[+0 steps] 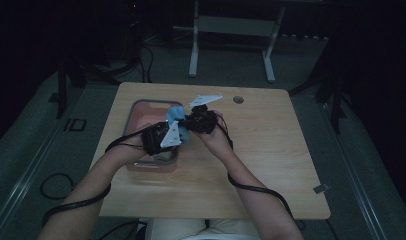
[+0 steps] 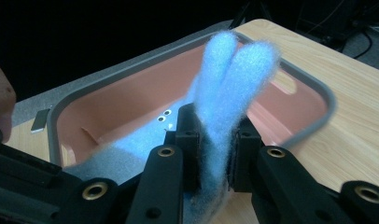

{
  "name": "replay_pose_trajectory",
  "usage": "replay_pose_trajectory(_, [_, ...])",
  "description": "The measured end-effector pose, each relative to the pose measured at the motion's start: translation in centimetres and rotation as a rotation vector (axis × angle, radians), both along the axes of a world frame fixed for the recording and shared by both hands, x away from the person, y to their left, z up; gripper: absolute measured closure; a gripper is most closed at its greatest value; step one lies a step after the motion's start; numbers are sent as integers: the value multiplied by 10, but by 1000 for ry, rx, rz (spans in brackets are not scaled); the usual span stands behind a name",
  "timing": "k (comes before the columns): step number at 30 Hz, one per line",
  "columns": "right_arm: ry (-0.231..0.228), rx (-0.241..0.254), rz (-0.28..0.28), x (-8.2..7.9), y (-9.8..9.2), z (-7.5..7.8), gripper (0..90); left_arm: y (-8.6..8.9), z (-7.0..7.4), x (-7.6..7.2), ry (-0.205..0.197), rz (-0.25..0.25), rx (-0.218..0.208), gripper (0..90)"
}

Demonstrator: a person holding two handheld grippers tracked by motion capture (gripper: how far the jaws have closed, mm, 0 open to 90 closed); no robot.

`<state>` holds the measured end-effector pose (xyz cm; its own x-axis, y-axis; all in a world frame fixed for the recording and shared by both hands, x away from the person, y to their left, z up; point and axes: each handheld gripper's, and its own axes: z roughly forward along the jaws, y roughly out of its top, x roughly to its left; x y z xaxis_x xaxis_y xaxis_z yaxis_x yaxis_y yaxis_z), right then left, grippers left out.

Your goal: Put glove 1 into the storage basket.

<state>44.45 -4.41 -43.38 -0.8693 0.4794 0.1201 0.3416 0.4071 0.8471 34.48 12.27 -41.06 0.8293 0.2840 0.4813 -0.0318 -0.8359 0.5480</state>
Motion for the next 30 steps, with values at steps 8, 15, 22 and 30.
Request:
replay_pose_trajectory(8, [48,24,22,3,37,-10,779,34,-8,-1,33,34,19,824])
replay_pose_trajectory(15, [76,10,3,8,50,-31,777,42,-34,11,87,51,51,824])
replay_pose_trajectory(22, [107,-30,-23,14,51,-52,769,33,-61,23,153,45,74,824])
replay_pose_trajectory(30, [67,-73,-39,10,53,-54,614,28,-65,28,196,44,110,822])
